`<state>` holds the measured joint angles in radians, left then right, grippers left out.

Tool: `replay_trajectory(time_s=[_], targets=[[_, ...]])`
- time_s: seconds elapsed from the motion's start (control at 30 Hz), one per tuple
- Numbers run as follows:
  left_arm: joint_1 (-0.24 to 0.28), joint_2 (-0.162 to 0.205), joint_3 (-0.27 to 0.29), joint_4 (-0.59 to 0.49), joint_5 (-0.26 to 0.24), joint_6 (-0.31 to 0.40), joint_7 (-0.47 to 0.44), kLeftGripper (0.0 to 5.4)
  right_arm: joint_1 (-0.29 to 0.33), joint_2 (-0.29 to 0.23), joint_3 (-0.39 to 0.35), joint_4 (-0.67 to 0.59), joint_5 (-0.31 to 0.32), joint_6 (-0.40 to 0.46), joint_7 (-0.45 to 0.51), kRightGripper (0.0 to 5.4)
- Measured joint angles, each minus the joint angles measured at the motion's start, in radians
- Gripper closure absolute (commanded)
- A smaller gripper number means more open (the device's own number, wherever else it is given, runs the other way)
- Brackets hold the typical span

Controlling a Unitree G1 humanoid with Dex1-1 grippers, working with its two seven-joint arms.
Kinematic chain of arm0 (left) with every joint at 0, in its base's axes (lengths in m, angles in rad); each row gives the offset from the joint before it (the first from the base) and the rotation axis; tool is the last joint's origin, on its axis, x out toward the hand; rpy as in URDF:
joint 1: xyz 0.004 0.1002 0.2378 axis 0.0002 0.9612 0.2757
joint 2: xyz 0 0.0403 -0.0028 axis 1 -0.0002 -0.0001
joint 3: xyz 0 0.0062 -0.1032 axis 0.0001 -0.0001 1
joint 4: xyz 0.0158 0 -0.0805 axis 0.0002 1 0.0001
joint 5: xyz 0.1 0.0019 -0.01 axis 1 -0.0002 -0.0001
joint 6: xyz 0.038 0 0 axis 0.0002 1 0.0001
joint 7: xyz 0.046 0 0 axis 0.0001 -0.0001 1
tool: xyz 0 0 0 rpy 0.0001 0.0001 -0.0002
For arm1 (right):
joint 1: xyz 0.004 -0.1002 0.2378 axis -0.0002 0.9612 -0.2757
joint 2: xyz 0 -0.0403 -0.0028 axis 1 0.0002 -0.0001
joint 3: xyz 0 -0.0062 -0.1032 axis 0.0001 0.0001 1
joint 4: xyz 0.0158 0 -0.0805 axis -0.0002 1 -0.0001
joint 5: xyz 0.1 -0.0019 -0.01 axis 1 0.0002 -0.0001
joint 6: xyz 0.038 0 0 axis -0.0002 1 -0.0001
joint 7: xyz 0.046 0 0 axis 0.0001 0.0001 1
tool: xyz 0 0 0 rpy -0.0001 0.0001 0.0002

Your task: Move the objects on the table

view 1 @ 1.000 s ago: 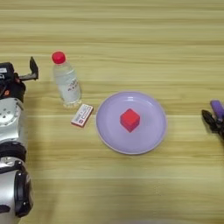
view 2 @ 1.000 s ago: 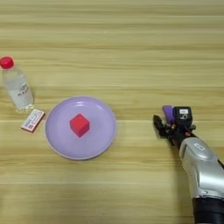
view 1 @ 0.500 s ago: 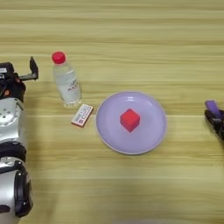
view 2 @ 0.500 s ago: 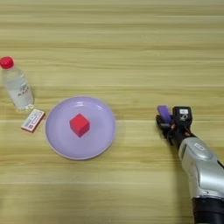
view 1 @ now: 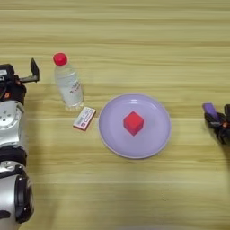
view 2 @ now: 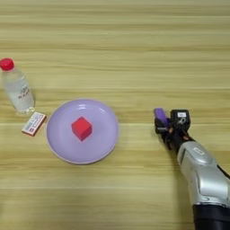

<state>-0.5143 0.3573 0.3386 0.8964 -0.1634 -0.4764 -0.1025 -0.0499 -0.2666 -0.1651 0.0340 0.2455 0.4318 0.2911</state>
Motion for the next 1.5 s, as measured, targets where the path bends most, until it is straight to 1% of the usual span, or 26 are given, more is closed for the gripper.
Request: replay_trajectory(time_s=[0.2, 0.3, 0.43, 0.53, 0.6, 0.77, 0.83, 0.9, 0.93, 0.97, 1.13, 1.23, 1.37, 1.4, 1.43, 1.5], targets=[[0.0, 0.0, 0.0, 0.0, 0.0, 0.0, 0.001, 0.0, 0.019, 0.009, 0.026, -0.048, 0.006, 0.013, 0.006, 3.97], [0.0, 0.0, 0.0, 0.0, 0.0, 0.0, 0.002, 0.0, 0.016, 0.028, 0.074, -0.142, 0.005, 0.013, 0.015, 3.97], [0.001, 0.0, 0.0, -0.002, 0.0, 0.0, 0.003, 0.0, 0.011, 0.039, 0.122, -0.188, 0.0, 0.015, 0.019, 3.97], [0.002, 0.0, -0.001, -0.006, 0.0, 0.0, 0.003, 0.0, 0.001, 0.053, 0.18, -0.225, -0.013, 0.015, 0.022, 3.97], [0.005, 0.0, -0.001, -0.01, 0.0, 0.0, 0.004, 0.0, -0.006, 0.059, 0.201, -0.232, -0.018, 0.015, 0.023, 3.97], [0.01, -0.002, -0.002, -0.024, 0.001, 0.0, 0.006, 0.0, -0.042, 0.09, 0.302, -0.234, -0.042, 0.018, 0.034, 3.97], [0.012, -0.003, -0.003, -0.025, 0.001, 0.0, 0.006, 0.0, -0.053, 0.096, 0.323, -0.23, -0.05, 0.018, 0.041, 3.97], [0.019, -0.003, -0.003, -0.034, 0.001, 0.0, 0.01, 0.0, -0.062, 0.107, 0.363, -0.207, -0.063, 0.018, 0.046, 3.97], [0.019, -0.003, -0.003, -0.034, 0.001, 0.0, 0.011, 0.0, -0.062, 0.108, 0.366, -0.203, -0.063, 0.018, 0.046, 3.97], [0.02, -0.003, -0.003, -0.035, 0.001, 0.0, 0.012, 0.0, -0.062, 0.108, 0.373, -0.188, -0.074, 0.018, 0.046, 3.61], [0.02, -0.004, -0.004, -0.042, 0.001, 0.001, 0.013, 0.0, -0.064, 0.105, 0.387, -0.152, -0.089, 0.017, 0.056, 3.07], [0.021, -0.004, -0.004, -0.042, 0.001, 0.001, 0.013, 0.0, -0.064, 0.106, 0.378, -0.143, -0.093, 0.015, 0.053, 2.72], [0.022, -0.004, -0.004, -0.042, 0.001, 0.002, 0.013, 0.0, -0.064, 0.107, 0.371, -0.141, -0.096, 0.015, 0.054, 2.3], [0.022, -0.004, -0.004, -0.042, 0.001, 0.002, 0.013, 0.0, -0.064, 0.107, 0.371, -0.141, -0.096, 0.015, 0.055, 2.11], [0.022, -0.004, -0.004, -0.042, 0.001, 0.002, 0.013, 0.0, -0.064, 0.107, 0.371, -0.142, -0.096, 0.015, 0.055, 2.07], [0.022, -0.005, -0.005, -0.042, 0.001, 0.002, 0.014, 0.0, -0.063, 0.106, 0.371, -0.164, -0.096, 0.016, 0.055, 1.85]])
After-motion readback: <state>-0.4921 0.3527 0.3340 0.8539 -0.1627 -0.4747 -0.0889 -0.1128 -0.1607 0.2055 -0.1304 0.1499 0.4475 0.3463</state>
